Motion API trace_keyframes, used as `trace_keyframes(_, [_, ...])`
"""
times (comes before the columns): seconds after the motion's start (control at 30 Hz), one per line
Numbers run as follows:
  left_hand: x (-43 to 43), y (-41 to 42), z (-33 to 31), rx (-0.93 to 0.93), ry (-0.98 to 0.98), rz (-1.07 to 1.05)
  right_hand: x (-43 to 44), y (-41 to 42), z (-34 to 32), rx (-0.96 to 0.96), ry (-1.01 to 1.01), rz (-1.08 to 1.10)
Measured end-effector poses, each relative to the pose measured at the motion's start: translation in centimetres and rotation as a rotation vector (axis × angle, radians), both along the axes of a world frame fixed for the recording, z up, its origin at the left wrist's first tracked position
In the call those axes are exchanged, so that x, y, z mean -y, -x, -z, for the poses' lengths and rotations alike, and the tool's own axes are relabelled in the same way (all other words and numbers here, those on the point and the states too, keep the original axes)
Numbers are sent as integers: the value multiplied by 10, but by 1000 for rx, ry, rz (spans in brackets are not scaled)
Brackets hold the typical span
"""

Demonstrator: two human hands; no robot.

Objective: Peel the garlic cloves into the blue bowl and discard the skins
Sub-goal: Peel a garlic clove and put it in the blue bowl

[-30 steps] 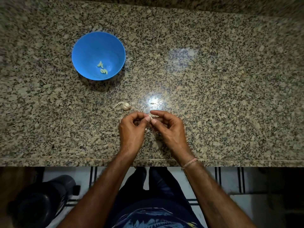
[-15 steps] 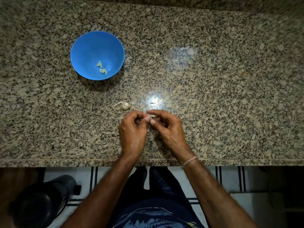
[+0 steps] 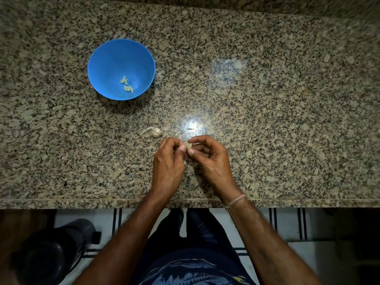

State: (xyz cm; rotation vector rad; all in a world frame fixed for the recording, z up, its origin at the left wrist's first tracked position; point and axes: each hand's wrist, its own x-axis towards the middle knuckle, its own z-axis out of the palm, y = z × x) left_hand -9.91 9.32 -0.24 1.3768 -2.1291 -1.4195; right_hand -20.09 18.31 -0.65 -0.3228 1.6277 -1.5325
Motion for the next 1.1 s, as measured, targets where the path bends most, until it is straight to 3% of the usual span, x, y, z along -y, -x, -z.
trace_keyframes(0.2, [3,-5,-5,-114,-137,-68,-1,2,-2,-36,-4,-30])
trace_keyframes(0.6, [-1,-6,-5,-36,186,63,-2,-1,0,-79,-50,-20])
trace_keyframes(0.93, [-1,-4,0,121,181,-45,-5,6,-6,150,-59,107])
trace_keyframes(1.03, [0,-4,0,39,201,-10,-8,10,-4,183,-42,110])
trace_keyframes(1.1, [-2,-2,-4,-27,108,-6,-8,10,-3,183,-38,100])
